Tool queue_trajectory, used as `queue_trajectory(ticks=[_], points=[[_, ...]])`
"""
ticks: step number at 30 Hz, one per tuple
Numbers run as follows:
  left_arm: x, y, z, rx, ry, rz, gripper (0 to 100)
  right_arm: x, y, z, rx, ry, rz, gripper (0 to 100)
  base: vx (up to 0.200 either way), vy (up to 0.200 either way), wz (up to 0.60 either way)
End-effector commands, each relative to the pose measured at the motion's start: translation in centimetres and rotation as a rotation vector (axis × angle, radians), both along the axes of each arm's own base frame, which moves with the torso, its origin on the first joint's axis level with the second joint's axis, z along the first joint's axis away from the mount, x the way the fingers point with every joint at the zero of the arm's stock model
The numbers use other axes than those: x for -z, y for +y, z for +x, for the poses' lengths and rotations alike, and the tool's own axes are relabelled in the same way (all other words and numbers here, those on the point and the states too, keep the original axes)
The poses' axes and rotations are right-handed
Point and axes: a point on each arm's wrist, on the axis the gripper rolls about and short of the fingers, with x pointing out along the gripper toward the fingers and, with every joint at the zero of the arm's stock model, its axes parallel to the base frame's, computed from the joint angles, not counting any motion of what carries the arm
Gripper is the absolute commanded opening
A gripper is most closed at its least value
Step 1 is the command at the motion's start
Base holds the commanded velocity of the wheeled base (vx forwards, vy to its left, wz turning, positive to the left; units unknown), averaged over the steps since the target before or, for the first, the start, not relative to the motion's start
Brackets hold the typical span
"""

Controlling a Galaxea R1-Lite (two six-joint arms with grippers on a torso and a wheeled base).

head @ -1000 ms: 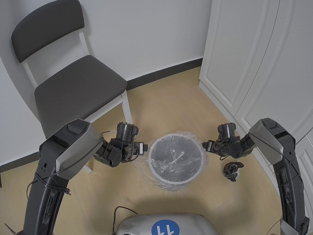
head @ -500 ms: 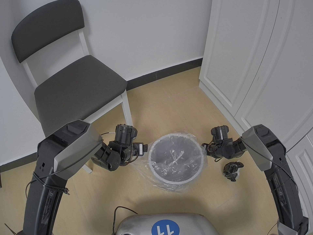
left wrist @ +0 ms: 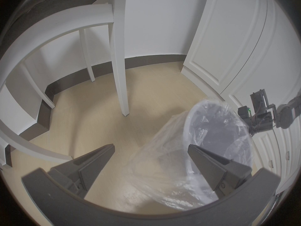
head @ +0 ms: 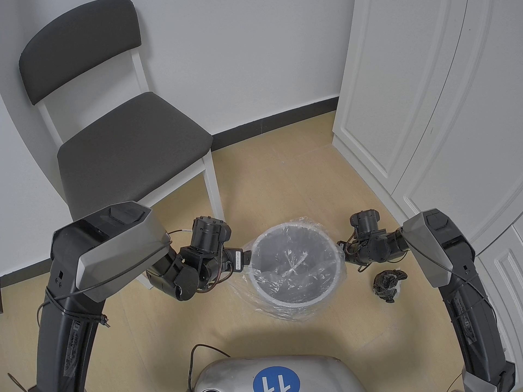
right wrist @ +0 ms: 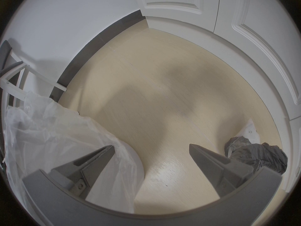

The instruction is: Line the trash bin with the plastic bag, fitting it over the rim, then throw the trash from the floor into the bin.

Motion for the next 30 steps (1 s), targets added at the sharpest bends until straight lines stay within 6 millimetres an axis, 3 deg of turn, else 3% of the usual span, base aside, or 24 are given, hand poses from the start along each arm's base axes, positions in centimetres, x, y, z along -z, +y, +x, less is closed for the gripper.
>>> queue_trajectory(ticks=[1,9,18,26,30], points=[[-0.2,0.0,-1.0,0.012,0.009,0.005,100,0.1,0.0,0.0,0.006,0.003,0.006,100,0.0,0.0,0.0],[1.9,0.2,-1.7,0.014,0.053,0.03,100,0.1,-0.1,0.0,0.027,0.001,-0.007,100,0.0,0.0,0.0],[2.2,0.6,-1.8,0.005,0.065,0.033,100,0.1,-0.1,0.0,0.028,0.0,-0.008,100,0.0,0.0,0.0],[3.8,2.1,-0.6,-0.039,0.082,0.038,100,0.1,-0.1,0.0,0.029,0.0,-0.009,100,0.0,0.0,0.0],[3.3,1.9,-0.6,-0.042,0.073,0.02,100,0.1,-0.1,0.0,0.03,0.0,-0.008,100,0.0,0.0,0.0]])
